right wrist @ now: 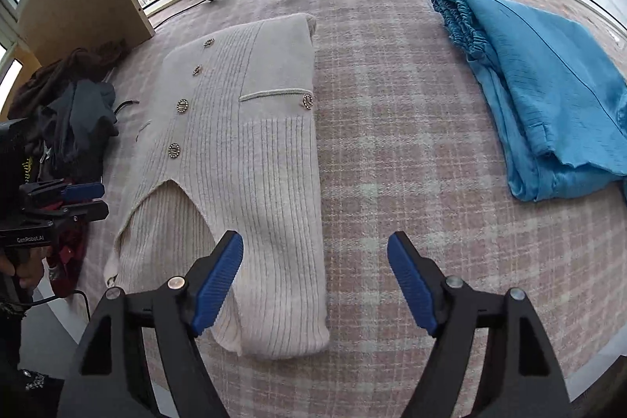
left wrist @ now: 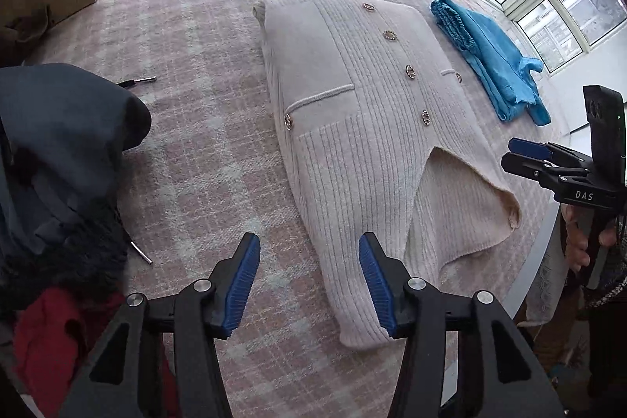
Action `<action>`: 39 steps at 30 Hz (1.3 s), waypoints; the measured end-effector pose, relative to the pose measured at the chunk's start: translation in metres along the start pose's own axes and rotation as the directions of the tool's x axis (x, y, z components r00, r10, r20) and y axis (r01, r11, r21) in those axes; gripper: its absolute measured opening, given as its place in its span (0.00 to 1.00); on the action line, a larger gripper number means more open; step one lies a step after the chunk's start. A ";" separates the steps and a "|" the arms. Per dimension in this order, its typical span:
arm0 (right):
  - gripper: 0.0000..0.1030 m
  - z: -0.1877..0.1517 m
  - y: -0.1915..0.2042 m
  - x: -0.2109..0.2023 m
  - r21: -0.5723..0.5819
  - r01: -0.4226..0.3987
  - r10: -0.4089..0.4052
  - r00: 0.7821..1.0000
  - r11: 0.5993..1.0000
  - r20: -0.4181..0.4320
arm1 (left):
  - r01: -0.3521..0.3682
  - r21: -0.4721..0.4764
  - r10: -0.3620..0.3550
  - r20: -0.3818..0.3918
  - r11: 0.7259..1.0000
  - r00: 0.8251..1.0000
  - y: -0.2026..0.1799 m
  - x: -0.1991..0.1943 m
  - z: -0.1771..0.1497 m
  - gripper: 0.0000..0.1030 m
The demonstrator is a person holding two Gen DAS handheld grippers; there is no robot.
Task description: Fold clothes
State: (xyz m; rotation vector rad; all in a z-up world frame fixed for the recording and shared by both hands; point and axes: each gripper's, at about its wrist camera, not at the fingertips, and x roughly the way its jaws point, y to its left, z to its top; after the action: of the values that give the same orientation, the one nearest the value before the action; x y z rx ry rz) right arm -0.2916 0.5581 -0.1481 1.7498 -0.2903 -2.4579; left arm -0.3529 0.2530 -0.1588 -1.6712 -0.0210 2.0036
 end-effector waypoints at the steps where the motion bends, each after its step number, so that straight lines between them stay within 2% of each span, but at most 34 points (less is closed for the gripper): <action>1: 0.73 0.000 -0.002 0.006 0.020 -0.014 0.015 1.000 1.000 -0.011 | 0.011 0.000 -0.011 -0.008 1.000 1.000 -0.004 0.005 0.000 0.51; 2: 0.73 -0.001 -0.003 0.011 0.033 -0.029 0.030 0.999 0.999 -0.023 | 0.015 0.002 -0.015 -0.018 1.000 1.000 -0.007 0.011 0.001 0.54; 5: 0.73 -0.004 -0.001 0.028 0.047 -0.070 0.073 0.995 0.996 -0.073 | 0.012 -0.002 -0.012 -0.051 1.000 0.999 -0.016 0.028 0.003 0.55; 7: 0.73 -0.007 0.003 0.037 0.034 -0.058 0.062 0.993 0.998 -0.106 | 0.019 -0.015 -0.020 -0.063 1.000 0.998 -0.021 0.034 0.004 0.56; 13: 0.75 -0.008 0.023 0.044 -0.015 -0.021 0.020 0.995 1.000 -0.096 | 0.036 -0.002 -0.036 -0.075 0.999 0.997 -0.036 0.043 0.002 0.56; 15: 0.75 -0.010 0.039 0.048 -0.093 0.012 -0.022 0.994 0.996 -0.105 | 0.054 0.011 -0.053 -0.073 0.999 0.996 -0.041 0.045 0.002 0.50; 16: 0.74 -0.011 0.048 0.050 -0.142 0.035 -0.051 0.993 0.989 -0.110 | 0.062 0.017 -0.061 -0.072 0.998 0.996 -0.044 0.046 0.002 0.43; 18: 0.67 -0.015 0.064 0.053 -0.212 0.079 -0.101 0.990 0.974 -0.094 | 0.075 0.019 -0.074 -0.064 0.997 0.995 -0.047 0.049 0.003 0.37; 19: 0.60 -0.015 0.068 0.053 -0.220 0.083 -0.103 0.991 0.972 -0.082 | 0.078 0.027 -0.076 -0.055 0.997 0.996 -0.049 0.049 0.002 0.35; 20: 0.47 -0.014 0.069 0.052 -0.211 0.070 -0.089 0.993 0.975 -0.078 | 0.079 0.039 -0.077 -0.045 0.996 0.996 -0.052 0.049 0.002 0.32; 21: 0.41 -0.013 0.070 0.051 -0.202 0.058 -0.074 0.994 0.978 -0.074 | 0.082 0.047 -0.080 -0.037 0.996 0.996 -0.053 0.048 0.002 0.30; 26: 0.28 -0.011 0.076 0.044 -0.188 0.057 -0.066 0.997 0.980 -0.043 | 0.096 0.048 -0.096 0.006 0.994 0.995 -0.057 0.039 0.006 0.21; 30: 0.26 0.001 0.081 0.010 -0.174 -0.023 0.029 0.999 0.985 0.033 | 0.046 0.125 -0.059 0.104 0.991 0.993 -0.080 0.009 0.020 0.18; 34: 0.25 0.018 0.076 -0.039 -0.190 -0.056 0.083 0.987 0.980 0.135 | 0.062 0.144 -0.090 0.196 0.988 0.976 -0.107 -0.031 0.045 0.18; 39: 0.23 0.046 0.037 -0.109 -0.192 -0.059 0.105 0.964 0.980 0.243 | 0.076 0.230 -0.139 0.270 0.970 0.953 -0.160 -0.070 0.089 0.18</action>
State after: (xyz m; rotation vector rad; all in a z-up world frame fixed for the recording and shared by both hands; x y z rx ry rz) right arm -0.3002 0.5475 -0.0250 1.3283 -0.1479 -2.5542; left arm -0.3669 0.3907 -0.0197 -1.2124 0.0049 2.0637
